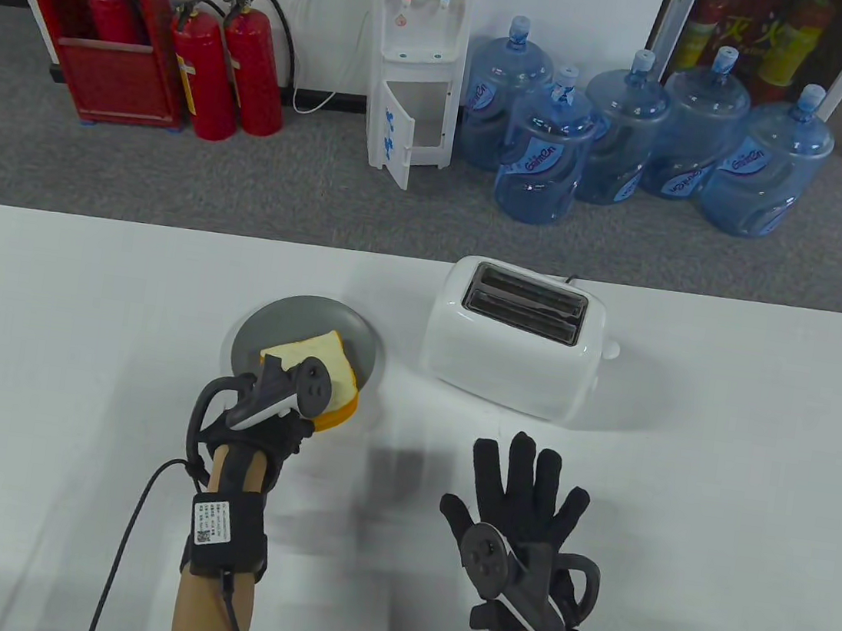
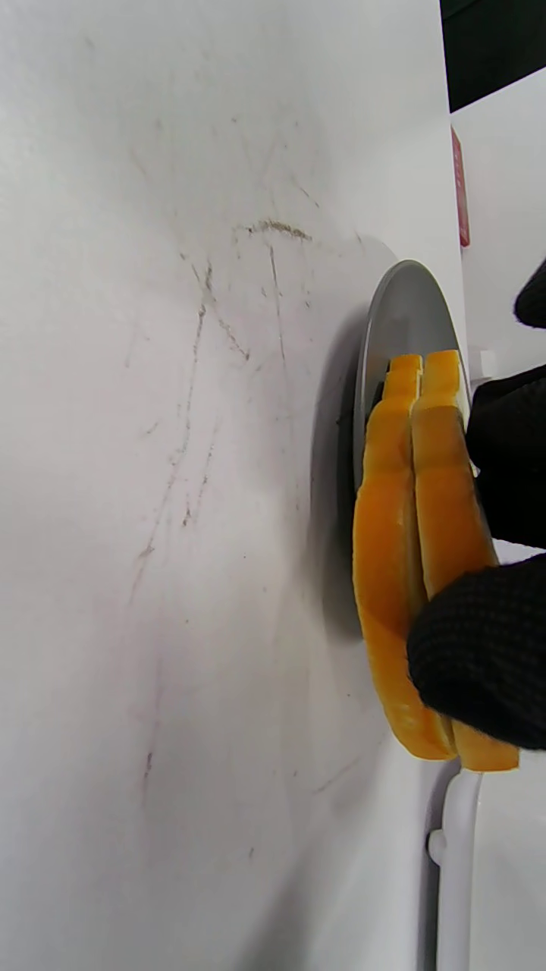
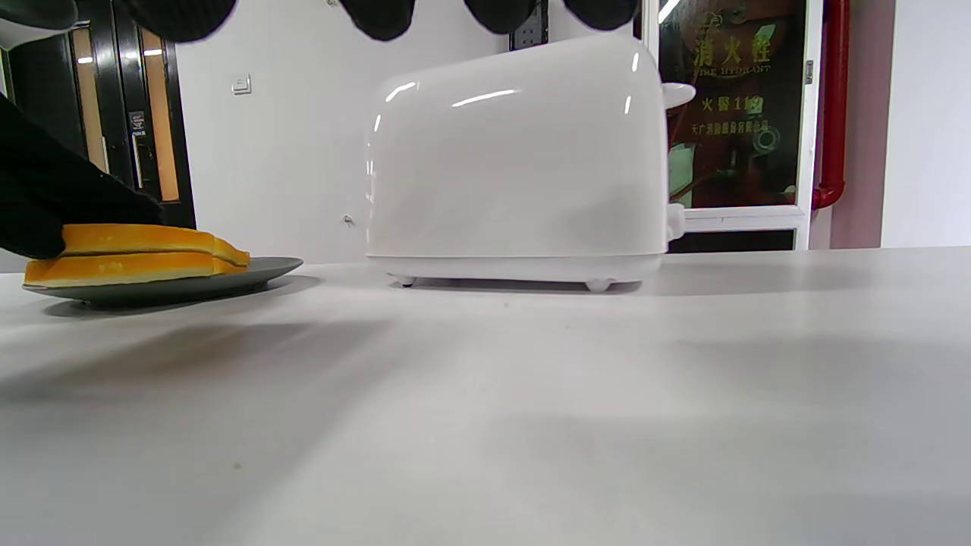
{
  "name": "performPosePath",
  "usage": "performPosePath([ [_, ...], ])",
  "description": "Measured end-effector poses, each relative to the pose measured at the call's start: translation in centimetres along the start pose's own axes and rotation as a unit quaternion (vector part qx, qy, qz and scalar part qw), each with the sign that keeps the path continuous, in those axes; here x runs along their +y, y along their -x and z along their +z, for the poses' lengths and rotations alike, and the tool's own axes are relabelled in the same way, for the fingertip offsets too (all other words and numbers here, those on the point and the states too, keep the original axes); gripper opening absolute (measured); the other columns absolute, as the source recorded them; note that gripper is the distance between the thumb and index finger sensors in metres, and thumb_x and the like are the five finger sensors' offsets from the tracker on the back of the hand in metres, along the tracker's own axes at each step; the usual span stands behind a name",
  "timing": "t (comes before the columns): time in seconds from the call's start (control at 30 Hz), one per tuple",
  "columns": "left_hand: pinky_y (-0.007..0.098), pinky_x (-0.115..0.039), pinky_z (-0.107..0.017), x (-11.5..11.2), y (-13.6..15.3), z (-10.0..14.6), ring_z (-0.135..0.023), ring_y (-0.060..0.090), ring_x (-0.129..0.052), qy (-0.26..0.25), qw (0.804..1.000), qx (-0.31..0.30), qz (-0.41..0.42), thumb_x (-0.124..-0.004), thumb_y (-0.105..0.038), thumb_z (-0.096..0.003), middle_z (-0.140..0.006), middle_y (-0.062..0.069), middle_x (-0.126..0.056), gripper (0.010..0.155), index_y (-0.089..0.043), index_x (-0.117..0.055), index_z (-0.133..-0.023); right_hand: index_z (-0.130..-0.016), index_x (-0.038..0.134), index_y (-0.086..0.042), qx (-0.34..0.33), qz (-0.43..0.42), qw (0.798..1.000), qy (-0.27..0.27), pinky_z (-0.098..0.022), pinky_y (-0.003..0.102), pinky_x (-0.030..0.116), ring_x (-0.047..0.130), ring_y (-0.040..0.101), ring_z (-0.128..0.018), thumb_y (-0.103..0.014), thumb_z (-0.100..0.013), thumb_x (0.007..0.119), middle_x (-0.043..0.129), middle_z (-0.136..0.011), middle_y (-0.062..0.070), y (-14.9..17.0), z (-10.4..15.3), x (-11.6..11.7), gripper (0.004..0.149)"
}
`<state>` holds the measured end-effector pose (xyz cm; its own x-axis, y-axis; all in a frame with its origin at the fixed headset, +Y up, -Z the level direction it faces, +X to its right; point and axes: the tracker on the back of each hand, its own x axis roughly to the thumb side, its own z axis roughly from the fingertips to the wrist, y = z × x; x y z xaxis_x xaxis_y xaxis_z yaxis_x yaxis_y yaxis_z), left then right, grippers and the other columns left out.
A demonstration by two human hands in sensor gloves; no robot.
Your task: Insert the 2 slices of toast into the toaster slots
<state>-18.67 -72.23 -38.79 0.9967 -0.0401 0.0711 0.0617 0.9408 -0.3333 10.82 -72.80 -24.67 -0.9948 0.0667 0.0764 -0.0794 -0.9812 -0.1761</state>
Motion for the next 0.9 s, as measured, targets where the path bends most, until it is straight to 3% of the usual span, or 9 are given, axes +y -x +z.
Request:
performPosePath([
  [0.17, 0.052, -0.052, -0.084, 0.0, 0.2, 0.0, -0.117, 0.025, -0.062, -0.009, 1.000, -0.001, 0.007, -0.077, -0.040, -0.0532, -0.122, -0.006, -0.053, 0.063, -0.044, -0.052, -0.111, -0.130, 0.023, -0.028, 0.000, -0.002, 1.000, 0.000, -0.073, 0.079, 0.025, 0.023, 0.050, -0.119, -0.070, -0.068, 0.045, 0.015, -0.135, 0.018, 0.0, 0.0, 0.0, 0.078],
  [0.5, 0.049, -0.060, -0.082, 0.4, -0.3, 0.1, -0.108, 0.025, -0.084, -0.078, 0.997, 0.004, -0.012, -0.070, -0.032, -0.0547, -0.115, -0.008, -0.071, 0.054, -0.042, -0.063, -0.108, -0.130, 0.024, -0.027, -0.001, -0.002, 1.000, -0.001, -0.073, 0.079, 0.025, 0.023, 0.050, -0.119, -0.070, -0.068, 0.045, 0.015, -0.134, 0.019, 0.0, 0.0, 0.0, 0.079],
  [0.9, 0.047, -0.065, -0.081, 1.0, -0.3, 0.1, -0.101, 0.022, -0.094, -0.114, 0.993, 0.024, -0.010, -0.073, -0.032, -0.0543, -0.109, -0.007, -0.080, 0.051, -0.046, -0.068, -0.103, -0.130, 0.023, -0.028, -0.001, -0.005, 1.000, -0.001, -0.073, 0.079, 0.025, 0.023, 0.050, -0.119, -0.070, -0.068, 0.045, 0.015, -0.134, 0.019, 0.0, 0.0, -0.1, 0.078],
])
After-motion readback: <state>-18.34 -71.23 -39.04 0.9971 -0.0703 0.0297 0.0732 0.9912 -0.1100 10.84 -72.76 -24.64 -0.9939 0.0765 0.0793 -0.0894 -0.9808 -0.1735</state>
